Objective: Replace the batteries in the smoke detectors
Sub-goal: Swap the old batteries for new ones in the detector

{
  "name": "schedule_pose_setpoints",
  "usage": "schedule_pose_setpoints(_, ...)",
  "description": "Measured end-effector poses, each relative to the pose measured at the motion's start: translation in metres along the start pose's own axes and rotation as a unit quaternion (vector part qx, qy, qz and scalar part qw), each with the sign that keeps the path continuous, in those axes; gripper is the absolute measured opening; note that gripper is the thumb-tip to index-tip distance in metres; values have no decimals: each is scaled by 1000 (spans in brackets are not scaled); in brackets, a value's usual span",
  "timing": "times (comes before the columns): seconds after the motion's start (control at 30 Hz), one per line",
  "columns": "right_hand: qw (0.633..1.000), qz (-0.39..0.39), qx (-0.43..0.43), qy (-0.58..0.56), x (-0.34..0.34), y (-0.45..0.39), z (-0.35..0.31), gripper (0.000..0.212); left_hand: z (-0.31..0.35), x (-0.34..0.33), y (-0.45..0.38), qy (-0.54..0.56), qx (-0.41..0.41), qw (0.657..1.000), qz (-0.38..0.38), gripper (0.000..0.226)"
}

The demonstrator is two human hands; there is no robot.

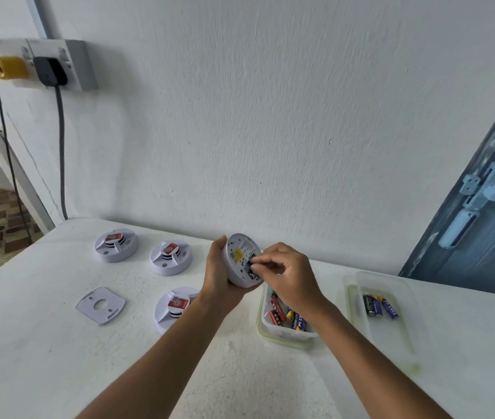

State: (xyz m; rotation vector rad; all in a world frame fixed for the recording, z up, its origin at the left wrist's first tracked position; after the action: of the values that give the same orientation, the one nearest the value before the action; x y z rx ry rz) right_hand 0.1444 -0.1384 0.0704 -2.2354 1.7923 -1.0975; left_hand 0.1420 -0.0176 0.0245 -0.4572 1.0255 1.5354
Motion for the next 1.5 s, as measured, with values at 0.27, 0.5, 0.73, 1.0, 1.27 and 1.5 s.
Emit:
schedule_pose_setpoints(0.27,979,-18,-192,-62,-1,0,11,49,2,2,4,1,-1,1000,2,54)
schedule_pose_setpoints(0.5,937,-66,-299,-170,-4,-1,17,81,4,-7,11,-50,3,999,-22,50)
schedule_pose_setpoints(0.73,871,-145,-298,-362,-12,2,6,54,16,-13,20,-121,69,988,-72,59)
schedule_pose_setpoints(1.0,877,-130,-298,-355,-7,4,-1,46,17,-14,27,-136,89,983,-83,59)
schedule_pose_setpoints(1.27,866,-138,-298,-376,-7,7,-1,40,16,-13,27,-138,94,981,-96,56)
schedule_pose_setpoints(1.5,856,-178,-281,-395,-8,10,-2,49,19,-11,27,-145,91,980,-99,59)
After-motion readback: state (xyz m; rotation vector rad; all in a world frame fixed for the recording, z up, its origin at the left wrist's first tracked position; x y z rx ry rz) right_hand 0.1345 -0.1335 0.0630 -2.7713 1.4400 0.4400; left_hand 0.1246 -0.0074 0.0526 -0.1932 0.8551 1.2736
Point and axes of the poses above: each hand's wrist, its own y-axis away from the middle knuckle, its own x-axis out of the back of the hand, z = x × y, the point moved 5 cm from there along -y, towards the middle knuckle, and after that the axes turned 3 degrees about y, right-handed, at the moved point
